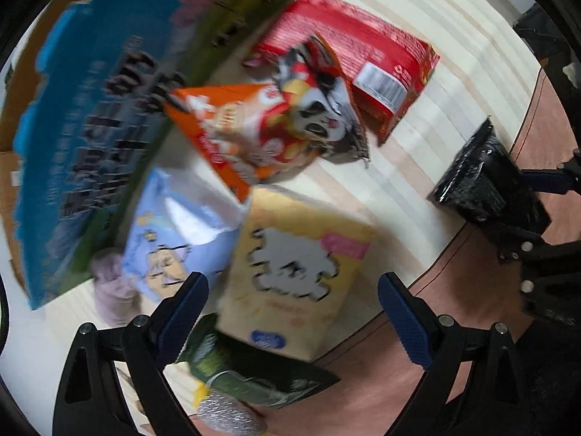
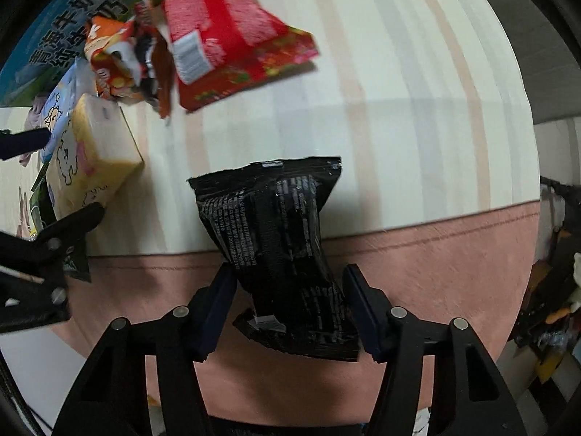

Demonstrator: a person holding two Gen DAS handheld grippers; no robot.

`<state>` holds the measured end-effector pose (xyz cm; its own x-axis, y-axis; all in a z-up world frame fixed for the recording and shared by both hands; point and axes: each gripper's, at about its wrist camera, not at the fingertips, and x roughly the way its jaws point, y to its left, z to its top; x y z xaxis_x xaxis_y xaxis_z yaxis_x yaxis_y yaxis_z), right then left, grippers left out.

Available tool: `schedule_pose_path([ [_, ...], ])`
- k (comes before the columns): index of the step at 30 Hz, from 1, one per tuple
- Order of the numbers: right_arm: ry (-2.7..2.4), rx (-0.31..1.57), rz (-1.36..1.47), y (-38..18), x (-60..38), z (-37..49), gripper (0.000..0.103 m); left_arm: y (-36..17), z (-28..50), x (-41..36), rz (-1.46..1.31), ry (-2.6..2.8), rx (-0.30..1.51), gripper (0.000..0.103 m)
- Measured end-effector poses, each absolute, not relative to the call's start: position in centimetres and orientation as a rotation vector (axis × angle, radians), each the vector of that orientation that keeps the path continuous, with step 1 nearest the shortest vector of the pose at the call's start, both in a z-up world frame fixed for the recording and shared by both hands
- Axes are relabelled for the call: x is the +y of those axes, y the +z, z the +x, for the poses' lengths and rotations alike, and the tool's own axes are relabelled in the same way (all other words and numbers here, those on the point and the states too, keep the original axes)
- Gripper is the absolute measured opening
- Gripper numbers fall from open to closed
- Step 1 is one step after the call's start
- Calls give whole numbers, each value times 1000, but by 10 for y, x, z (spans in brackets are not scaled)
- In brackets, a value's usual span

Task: Organize soft objects
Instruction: 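Grasp the black snack bag with the right gripper while the left grasps the yellow tissue pack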

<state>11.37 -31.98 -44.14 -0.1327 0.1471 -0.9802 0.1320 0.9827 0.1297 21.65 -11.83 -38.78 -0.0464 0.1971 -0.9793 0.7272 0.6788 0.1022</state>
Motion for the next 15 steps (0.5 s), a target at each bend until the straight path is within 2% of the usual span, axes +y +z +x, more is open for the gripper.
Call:
schedule_pose_path([
  [2, 26, 1716, 243, -442, -327, 109, 64, -394, 217, -119, 738, -455, 1625, 69],
  [4, 35, 1714, 273, -444, -333, 104, 64, -395, 218, -113, 615, -422, 1691, 62],
  [9, 53, 1708, 304, -454, -335, 97, 64, -410, 202, -89, 267, -250, 1902, 61],
  [13, 56, 1715, 279, -462, -329, 92, 64, -422, 194, -77, 86, -192, 1946, 62],
  [15, 45, 1732, 266, -447, -325, 103, 66, -425, 194, -74, 57, -170, 1939, 64],
])
